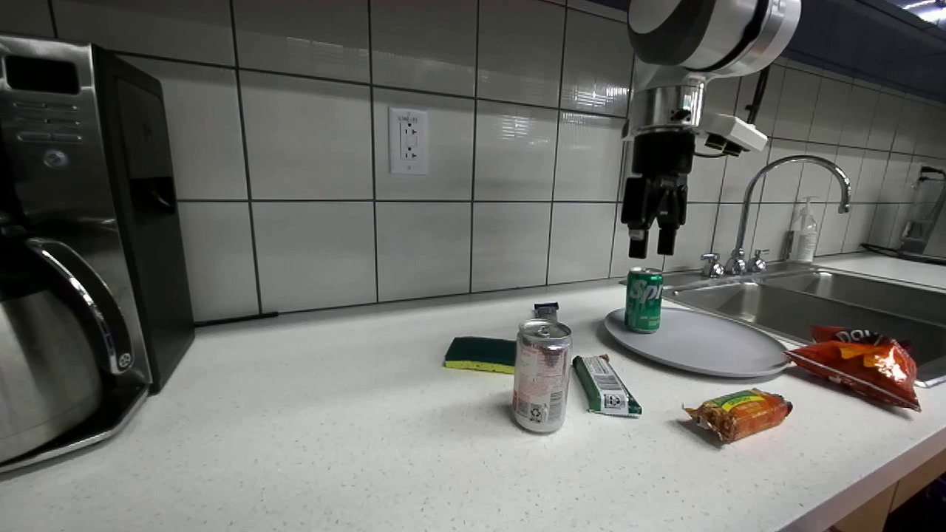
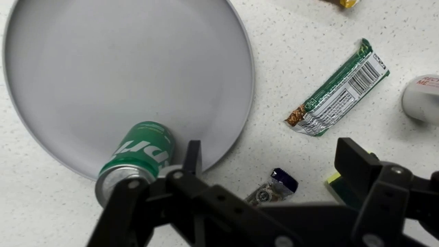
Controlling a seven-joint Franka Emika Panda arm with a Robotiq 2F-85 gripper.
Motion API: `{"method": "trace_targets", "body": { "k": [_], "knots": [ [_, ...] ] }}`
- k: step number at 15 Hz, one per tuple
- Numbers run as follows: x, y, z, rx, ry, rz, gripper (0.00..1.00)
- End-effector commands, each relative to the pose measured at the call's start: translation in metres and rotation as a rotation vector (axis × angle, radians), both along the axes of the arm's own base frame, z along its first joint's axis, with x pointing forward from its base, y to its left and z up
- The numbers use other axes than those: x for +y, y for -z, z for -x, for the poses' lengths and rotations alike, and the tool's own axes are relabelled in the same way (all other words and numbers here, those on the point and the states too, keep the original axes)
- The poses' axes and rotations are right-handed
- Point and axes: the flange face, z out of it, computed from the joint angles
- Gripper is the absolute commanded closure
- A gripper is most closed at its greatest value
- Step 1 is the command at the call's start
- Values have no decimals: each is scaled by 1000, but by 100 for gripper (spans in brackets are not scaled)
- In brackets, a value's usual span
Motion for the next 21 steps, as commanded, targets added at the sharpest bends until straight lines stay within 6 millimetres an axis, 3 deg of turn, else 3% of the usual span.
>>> {"method": "trace_targets", "body": {
  "k": [1, 12, 21],
  "knots": [
    [-17, -8, -4, -6, 30, 21, 0],
    [-74, 2, -25, -7, 147, 70, 0],
    [-95, 26, -55, 1, 180, 84, 0]
  ]
}}
